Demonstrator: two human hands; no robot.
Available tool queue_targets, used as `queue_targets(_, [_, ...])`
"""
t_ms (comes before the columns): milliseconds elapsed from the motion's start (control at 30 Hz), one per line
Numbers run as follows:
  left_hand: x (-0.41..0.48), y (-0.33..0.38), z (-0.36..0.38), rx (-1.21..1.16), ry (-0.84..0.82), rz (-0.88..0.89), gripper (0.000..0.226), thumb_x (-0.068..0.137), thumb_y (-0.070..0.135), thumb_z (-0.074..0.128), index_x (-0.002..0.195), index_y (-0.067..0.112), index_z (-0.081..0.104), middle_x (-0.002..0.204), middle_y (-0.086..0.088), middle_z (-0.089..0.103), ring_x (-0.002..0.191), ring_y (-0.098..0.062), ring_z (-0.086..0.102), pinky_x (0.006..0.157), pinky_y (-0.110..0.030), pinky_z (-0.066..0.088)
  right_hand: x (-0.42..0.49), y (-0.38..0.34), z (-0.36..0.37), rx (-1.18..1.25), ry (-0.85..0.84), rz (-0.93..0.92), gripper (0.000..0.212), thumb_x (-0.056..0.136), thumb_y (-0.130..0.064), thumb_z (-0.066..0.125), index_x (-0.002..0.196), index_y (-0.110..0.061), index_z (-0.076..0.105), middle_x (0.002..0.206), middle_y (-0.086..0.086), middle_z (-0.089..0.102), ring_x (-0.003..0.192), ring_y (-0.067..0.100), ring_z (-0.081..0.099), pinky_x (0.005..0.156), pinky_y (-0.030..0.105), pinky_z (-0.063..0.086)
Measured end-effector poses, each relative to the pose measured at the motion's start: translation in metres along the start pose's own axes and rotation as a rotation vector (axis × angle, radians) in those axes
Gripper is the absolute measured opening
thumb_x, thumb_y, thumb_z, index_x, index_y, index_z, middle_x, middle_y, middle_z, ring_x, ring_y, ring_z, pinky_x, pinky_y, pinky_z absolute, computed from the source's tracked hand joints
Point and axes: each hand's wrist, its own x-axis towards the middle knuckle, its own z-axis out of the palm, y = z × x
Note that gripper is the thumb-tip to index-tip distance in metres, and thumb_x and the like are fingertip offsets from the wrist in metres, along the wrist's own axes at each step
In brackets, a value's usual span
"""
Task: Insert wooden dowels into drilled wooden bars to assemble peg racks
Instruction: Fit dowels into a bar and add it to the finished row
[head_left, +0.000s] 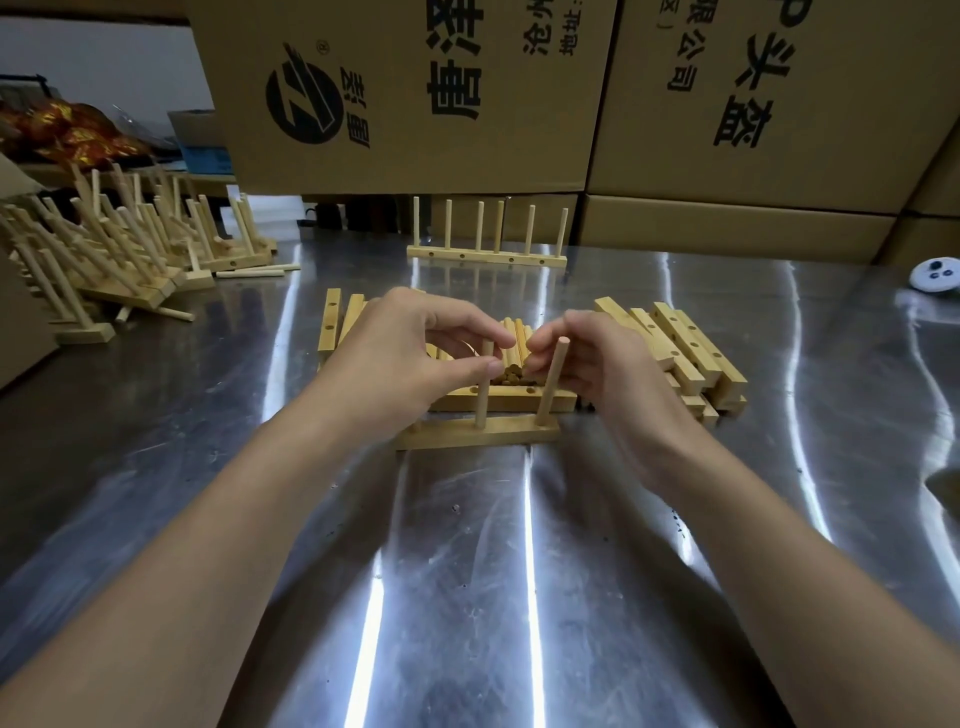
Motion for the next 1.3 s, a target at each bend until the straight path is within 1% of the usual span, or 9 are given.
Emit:
queue_targets(167, [-0.001, 0.001, -0.001, -0.011, -0.003, -0.025, 0.025, 0.086, 0.02, 0.089, 0.105, 0.035, 0.083, 0.092, 0.012, 0.08, 0.09, -0.01, 0.077, 0.089, -0.046, 0.063, 0.001, 0.009, 0.025, 0.133, 0.011, 0.045, 0.033, 0.091, -0.036, 0.044, 0.066, -0.024, 0.062, 0.064, -0.001, 0.052, 0.067, 0.017, 0.052, 0.074, 0.039, 0.041])
queue_targets(300, [-0.003, 0.006, -0.006, -0.035, -0.013, -0.053, 0.042, 0.081, 0.022, 0.092, 0.118, 0.036, 0.079, 0.096, 0.012, 0.081, 0.092, -0.007, 0.078, 0.088, -0.037, 0.063, 0.001, 0.012, 0.03, 0.147, 0.025, 0.04, 0.037, 0.098, -0.031, 0.038, 0.062, -0.027, 0.045, 0.063, -0.006, 0.035, 0.062, 0.013, 0.031, 0.062, 0.034, 0.027])
queue_targets(400, [-0.005, 0.004, -0.032, -0.026, -0.097, -0.141, 0.061, 0.068, 0.042, 0.094, 0.125, 0.045, 0.072, 0.106, 0.015, 0.079, 0.098, -0.005, 0.077, 0.086, -0.032, 0.062, 0.003, 0.012, 0.031, 0.184, 0.034, 0.063, 0.04, 0.102, -0.03, 0.034, 0.062, -0.027, 0.039, 0.063, -0.005, 0.03, 0.061, 0.014, 0.025, 0.06, 0.036, 0.021])
queue_targets(500, [-0.007, -0.003, -0.05, 0.058, -0.235, -0.235, 0.049, 0.064, 0.048, 0.095, 0.11, 0.041, 0.079, 0.102, 0.013, 0.08, 0.097, -0.008, 0.077, 0.091, -0.037, 0.062, 0.004, 0.011, 0.032, 0.201, 0.012, 0.053, 0.037, 0.097, -0.039, 0.033, 0.063, -0.026, 0.035, 0.062, -0.005, 0.027, 0.061, 0.016, 0.022, 0.061, 0.039, 0.017])
queue_targets(700, [-0.007, -0.016, -0.036, 0.294, -0.343, -0.359, 0.018, 0.074, 0.027, 0.097, 0.086, 0.034, 0.085, 0.087, 0.02, 0.079, 0.086, -0.003, 0.075, 0.091, -0.04, 0.062, 0.008, 0.011, 0.029, 0.197, 0.012, 0.028, 0.029, 0.084, -0.031, 0.036, 0.056, -0.029, 0.039, 0.059, -0.005, 0.03, 0.058, 0.015, 0.025, 0.059, 0.037, 0.019])
queue_targets(800, [-0.006, -0.019, -0.034, 0.336, -0.343, -0.377, 0.014, 0.077, 0.028, 0.095, 0.084, 0.036, 0.085, 0.084, 0.023, 0.078, 0.084, 0.002, 0.072, 0.088, -0.033, 0.062, 0.008, 0.011, 0.032, 0.235, 0.033, -0.031, 0.027, 0.084, -0.025, 0.037, 0.056, -0.027, 0.039, 0.059, -0.005, 0.031, 0.057, 0.014, 0.027, 0.058, 0.034, 0.02])
queue_targets(900, [-0.005, -0.021, -0.033, 0.334, -0.35, -0.371, 0.014, 0.078, 0.027, 0.095, 0.084, 0.036, 0.086, 0.085, 0.024, 0.078, 0.084, 0.004, 0.071, 0.084, -0.028, 0.059, 0.006, 0.012, 0.035, 0.142, 0.038, -0.065, 0.026, 0.086, -0.025, 0.033, 0.06, -0.026, 0.034, 0.06, -0.004, 0.03, 0.057, 0.014, 0.025, 0.052, 0.028, 0.024])
queue_targets(1067, [-0.005, -0.024, -0.034, 0.322, -0.351, -0.358, 0.014, 0.079, 0.025, 0.094, 0.084, 0.034, 0.086, 0.086, 0.026, 0.077, 0.085, 0.01, 0.068, 0.078, -0.021, 0.053, 0.008, 0.013, 0.031, 0.188, -0.002, -0.03, 0.029, 0.087, -0.026, 0.034, 0.058, -0.027, 0.034, 0.059, -0.003, 0.03, 0.059, 0.016, 0.022, 0.059, 0.041, 0.016])
queue_targets(1300, [-0.004, -0.028, -0.033, 0.299, -0.362, -0.353, 0.013, 0.08, 0.024, 0.093, 0.086, 0.033, 0.086, 0.086, 0.028, 0.077, 0.085, 0.009, 0.069, 0.077, -0.022, 0.053, 0.007, 0.011, 0.032, 0.148, -0.003, -0.014, 0.026, 0.085, -0.031, 0.033, 0.06, -0.027, 0.031, 0.058, -0.004, 0.029, 0.06, 0.019, 0.019, 0.062, 0.046, 0.014])
